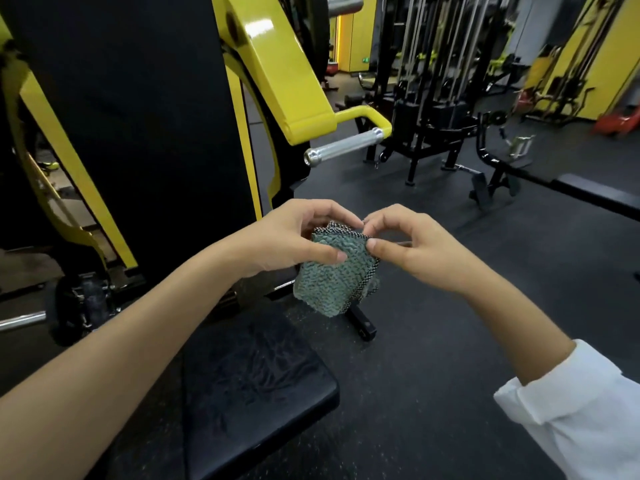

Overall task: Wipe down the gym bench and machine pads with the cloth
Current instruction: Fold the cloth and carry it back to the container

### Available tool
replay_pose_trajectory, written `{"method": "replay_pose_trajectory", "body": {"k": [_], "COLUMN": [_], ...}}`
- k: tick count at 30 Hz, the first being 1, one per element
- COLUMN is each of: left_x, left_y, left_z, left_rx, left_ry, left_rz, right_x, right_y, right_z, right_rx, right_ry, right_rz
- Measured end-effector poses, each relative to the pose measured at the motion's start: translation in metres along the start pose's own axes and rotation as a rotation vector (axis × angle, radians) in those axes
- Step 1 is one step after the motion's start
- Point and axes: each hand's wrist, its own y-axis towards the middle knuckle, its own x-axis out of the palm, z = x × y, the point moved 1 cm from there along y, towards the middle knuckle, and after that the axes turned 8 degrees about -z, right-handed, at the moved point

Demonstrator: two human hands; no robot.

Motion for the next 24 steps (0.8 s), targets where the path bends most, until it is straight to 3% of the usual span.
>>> {"method": "replay_pose_trajectory", "body": {"k": [8,13,17,24], "left_x": [-0.025,-0.032,-0.031,-0.013], "left_y": [-0.016,-0.024,-0.030,-0.021], "left_z": [0.019,0.016,0.016,0.021], "left_rx": [0.060,0.009,-0.035,0.135], "left_ry": [-0.040,-0.038,-0.038,-0.193], "left_rz": [0.026,0.099,0.065,0.082], "right_x": [0.009,0.006,0.004,0.002], "right_y": [0.000,-0.007,-0.019,-0.046], "right_z": [-0.033,-0.047,-0.060,-0.067], "right_rx": [-0.032,-0.018,-0.008,0.072], "right_ry": [0.142,0.019,0.001,-0.003], "right_rz": [-0.040,0.131,0.263,0.363]}}
